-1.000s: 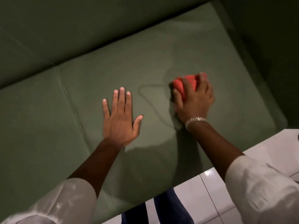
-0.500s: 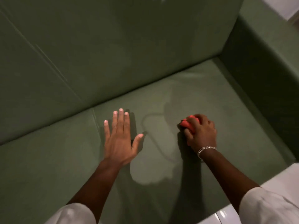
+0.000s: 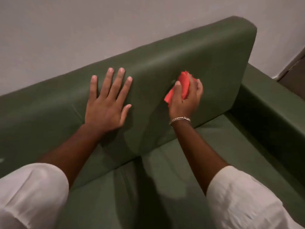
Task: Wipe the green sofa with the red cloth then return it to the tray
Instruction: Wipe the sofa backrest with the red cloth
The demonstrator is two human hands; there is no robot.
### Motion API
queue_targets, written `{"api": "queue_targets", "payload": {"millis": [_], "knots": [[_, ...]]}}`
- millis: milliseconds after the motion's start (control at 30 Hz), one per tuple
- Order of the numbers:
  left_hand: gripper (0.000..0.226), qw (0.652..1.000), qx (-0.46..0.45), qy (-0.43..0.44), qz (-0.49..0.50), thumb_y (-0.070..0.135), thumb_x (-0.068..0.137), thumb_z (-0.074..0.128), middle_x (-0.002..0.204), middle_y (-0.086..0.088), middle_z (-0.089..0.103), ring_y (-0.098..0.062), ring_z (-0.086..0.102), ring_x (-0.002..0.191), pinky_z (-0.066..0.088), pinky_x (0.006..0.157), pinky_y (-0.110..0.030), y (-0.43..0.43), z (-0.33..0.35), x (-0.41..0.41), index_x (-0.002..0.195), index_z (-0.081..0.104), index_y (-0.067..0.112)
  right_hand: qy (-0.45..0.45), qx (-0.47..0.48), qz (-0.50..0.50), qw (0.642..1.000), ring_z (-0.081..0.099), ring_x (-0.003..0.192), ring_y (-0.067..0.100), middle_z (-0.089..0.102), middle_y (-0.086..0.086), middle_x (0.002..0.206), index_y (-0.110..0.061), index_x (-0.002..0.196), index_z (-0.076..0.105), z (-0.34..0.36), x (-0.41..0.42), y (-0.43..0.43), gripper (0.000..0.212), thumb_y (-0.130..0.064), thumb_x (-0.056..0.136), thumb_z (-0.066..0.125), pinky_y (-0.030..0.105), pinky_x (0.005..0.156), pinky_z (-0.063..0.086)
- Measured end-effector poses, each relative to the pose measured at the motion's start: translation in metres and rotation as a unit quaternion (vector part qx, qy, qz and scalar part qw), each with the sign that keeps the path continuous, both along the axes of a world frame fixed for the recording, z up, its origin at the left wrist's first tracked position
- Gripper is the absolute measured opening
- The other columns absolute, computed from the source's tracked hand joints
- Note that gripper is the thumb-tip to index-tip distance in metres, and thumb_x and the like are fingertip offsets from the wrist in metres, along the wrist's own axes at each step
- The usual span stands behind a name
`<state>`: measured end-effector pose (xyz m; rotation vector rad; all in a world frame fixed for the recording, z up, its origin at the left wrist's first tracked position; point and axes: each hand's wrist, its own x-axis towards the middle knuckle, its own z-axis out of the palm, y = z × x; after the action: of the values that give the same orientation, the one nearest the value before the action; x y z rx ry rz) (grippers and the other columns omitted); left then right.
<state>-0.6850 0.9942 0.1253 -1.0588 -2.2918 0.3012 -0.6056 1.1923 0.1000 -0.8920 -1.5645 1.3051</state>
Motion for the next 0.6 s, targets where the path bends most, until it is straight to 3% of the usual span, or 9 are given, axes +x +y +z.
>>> {"api": "queue_targets", "payload": {"millis": [100,167,300,367,467,533,600], "knots": [[0.078,0.998,-0.007,0.063,0.000,0.054,0.096,0.032,0.168,-0.013,0.007,-0.037,0.007,0.154,0.010,0.119,-0.063,0.001,-0.014,-0.014,0.159,0.006,0.015,-0.023,0.075,-0.021,0.997,0.031,0.145,0.030,0.028,0.008,0.161,-0.033,0.137,0.055,0.000,-0.030,-0.009,0.051,-0.045,0.087,0.061,0.045,0.116,0.031],[0.079,0.997,0.000,0.082,0.000,0.056,0.096,0.031,0.168,-0.013,0.004,-0.037,0.006,0.153,0.008,0.119,-0.061,0.000,-0.020,-0.017,0.159,0.008,0.015,-0.052,0.088,-0.047,0.994,0.027,0.147,0.029,0.024,0.008,0.163,-0.033,0.142,0.048,-0.013,-0.036,-0.013,0.059,-0.050,0.087,0.060,0.045,0.113,0.029],[0.079,0.994,0.000,0.106,-0.013,0.056,0.095,0.036,0.166,-0.015,0.010,-0.039,0.014,0.151,0.014,0.117,-0.060,0.003,-0.018,-0.016,0.158,0.015,0.013,-0.036,-0.046,-0.120,0.991,0.033,0.143,0.033,0.026,0.014,0.162,-0.025,0.144,0.048,-0.029,-0.041,-0.011,0.059,-0.043,0.090,0.062,0.046,0.117,0.032],[0.080,0.994,-0.006,0.111,-0.009,0.056,0.095,0.036,0.165,-0.015,0.012,-0.039,0.015,0.150,0.016,0.116,-0.060,0.003,-0.018,-0.015,0.158,0.016,0.012,-0.024,-0.074,-0.152,0.985,0.036,0.141,0.032,0.029,0.011,0.161,-0.030,0.142,0.051,-0.015,-0.052,-0.010,0.056,-0.050,0.090,0.058,0.041,0.116,0.033],[0.081,0.994,-0.006,0.109,-0.012,0.057,0.095,0.036,0.167,-0.014,0.003,-0.039,0.012,0.150,0.014,0.116,-0.060,0.003,-0.020,-0.018,0.158,0.015,0.012,-0.031,0.078,-0.151,0.985,0.034,0.144,0.029,0.031,0.008,0.160,-0.036,0.140,0.050,0.001,-0.065,0.010,0.056,-0.061,0.089,0.049,0.037,0.111,0.032],[0.081,0.994,0.001,0.110,-0.015,0.057,0.095,0.036,0.168,-0.012,-0.002,-0.039,0.011,0.151,0.014,0.117,-0.060,0.003,-0.022,-0.019,0.158,0.015,0.012,-0.051,0.192,-0.117,0.973,0.034,0.145,0.030,0.033,0.013,0.158,-0.031,0.139,0.052,-0.008,-0.058,0.020,0.058,-0.059,0.089,0.051,0.039,0.112,0.031],[0.081,0.992,-0.001,0.125,-0.012,0.057,0.094,0.037,0.168,-0.013,-0.002,-0.039,0.013,0.151,0.015,0.116,-0.060,0.002,-0.024,-0.019,0.158,0.017,0.012,-0.071,0.136,-0.110,0.982,0.035,0.144,0.032,0.033,0.015,0.158,-0.026,0.140,0.053,-0.031,-0.044,0.024,0.057,-0.053,0.089,0.056,0.040,0.114,0.032]]}}
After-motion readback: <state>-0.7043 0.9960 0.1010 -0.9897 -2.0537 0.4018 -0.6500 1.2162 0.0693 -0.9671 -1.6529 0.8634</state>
